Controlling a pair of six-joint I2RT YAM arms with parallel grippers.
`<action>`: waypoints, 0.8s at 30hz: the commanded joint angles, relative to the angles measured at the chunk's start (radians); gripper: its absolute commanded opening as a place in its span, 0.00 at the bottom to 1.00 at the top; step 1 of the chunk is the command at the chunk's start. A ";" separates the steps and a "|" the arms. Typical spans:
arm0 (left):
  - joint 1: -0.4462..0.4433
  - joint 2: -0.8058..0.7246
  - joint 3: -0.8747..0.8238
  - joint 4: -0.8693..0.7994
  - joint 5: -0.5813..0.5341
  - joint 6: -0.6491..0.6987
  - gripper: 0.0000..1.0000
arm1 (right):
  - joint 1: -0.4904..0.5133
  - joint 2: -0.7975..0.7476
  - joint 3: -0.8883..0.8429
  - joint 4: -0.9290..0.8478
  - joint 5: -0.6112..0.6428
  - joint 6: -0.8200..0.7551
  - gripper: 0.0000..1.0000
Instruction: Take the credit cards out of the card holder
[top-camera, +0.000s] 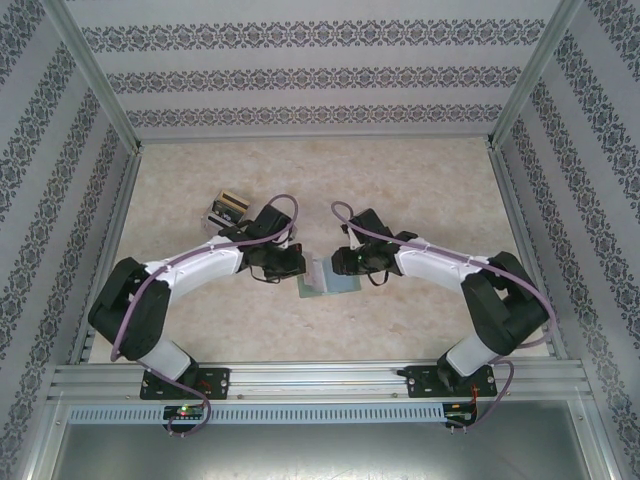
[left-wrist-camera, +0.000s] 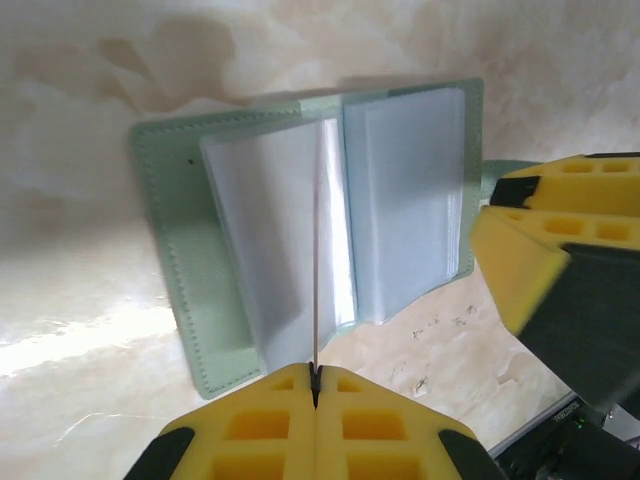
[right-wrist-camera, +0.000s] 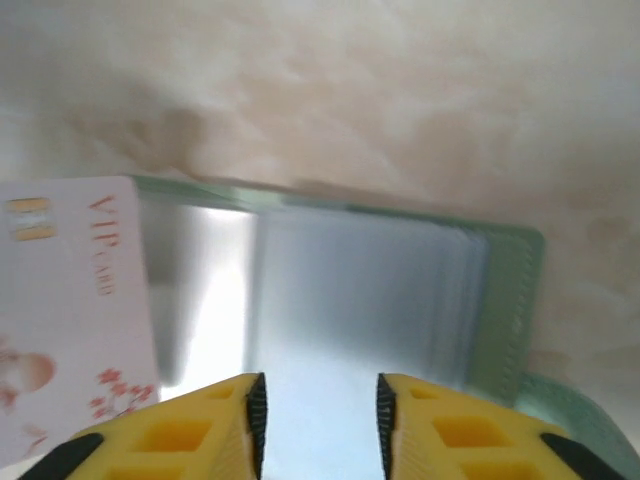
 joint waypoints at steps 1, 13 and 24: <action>0.032 -0.065 0.014 -0.035 -0.027 0.052 0.00 | -0.007 -0.054 -0.007 0.094 -0.076 -0.006 0.43; 0.161 -0.174 -0.036 0.317 0.191 -0.096 0.00 | -0.102 -0.058 0.017 0.401 -0.429 0.261 0.80; 0.235 -0.186 -0.115 0.587 0.296 -0.273 0.00 | -0.148 0.029 0.062 0.658 -0.588 0.556 0.78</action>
